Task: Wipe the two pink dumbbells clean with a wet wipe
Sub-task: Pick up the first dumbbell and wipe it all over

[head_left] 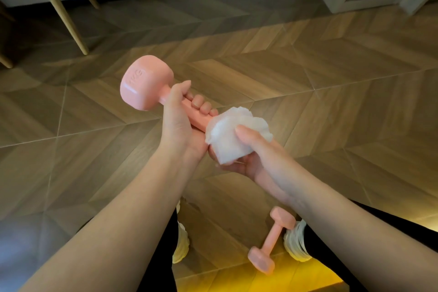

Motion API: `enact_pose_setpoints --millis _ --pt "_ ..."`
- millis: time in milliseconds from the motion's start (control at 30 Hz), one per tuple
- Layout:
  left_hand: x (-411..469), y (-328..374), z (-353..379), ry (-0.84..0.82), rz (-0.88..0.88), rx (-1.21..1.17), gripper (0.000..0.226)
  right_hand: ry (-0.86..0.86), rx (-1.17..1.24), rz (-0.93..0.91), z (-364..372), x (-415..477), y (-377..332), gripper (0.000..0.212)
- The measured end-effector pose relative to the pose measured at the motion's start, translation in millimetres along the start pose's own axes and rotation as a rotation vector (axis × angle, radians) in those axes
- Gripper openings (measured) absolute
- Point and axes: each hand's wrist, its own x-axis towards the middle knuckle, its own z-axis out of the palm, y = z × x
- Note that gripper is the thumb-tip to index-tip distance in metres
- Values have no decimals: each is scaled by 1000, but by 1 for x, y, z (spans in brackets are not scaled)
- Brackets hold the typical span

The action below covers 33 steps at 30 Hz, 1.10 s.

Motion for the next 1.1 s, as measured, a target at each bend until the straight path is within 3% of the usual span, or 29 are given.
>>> enact_pose_setpoints --millis 67,167,333,400,467,533,633,833,1000,1100 --pt "0 -1 1 2 6 11 34 74 24 29 0 1 1 35" --pt "-1 -3 1 13 13 27 34 189 -195 17 0 -1 2 26" --pt "-1 -4 0 11 50 78 34 337 -511 -272 -9 -7 -6 18" --pt "0 -4 -1 5 60 92 34 314 -449 -222 -15 -9 -14 13" --pt "1 -3 -1 3 60 93 35 258 -230 -113 -22 -10 -20 13" --pt "2 -2 -2 5 57 84 36 203 14 -26 -25 -11 -25 26" --pt "2 -2 -2 6 51 76 35 187 185 42 -26 -12 -25 50" --pt "1 -4 1 -16 69 98 36 204 -99 126 -15 -13 -12 51" --pt "0 -6 0 -30 65 108 37 184 15 125 -12 -12 -12 46" --pt "-1 -7 1 -42 52 92 37 70 65 185 -9 -11 -15 58"
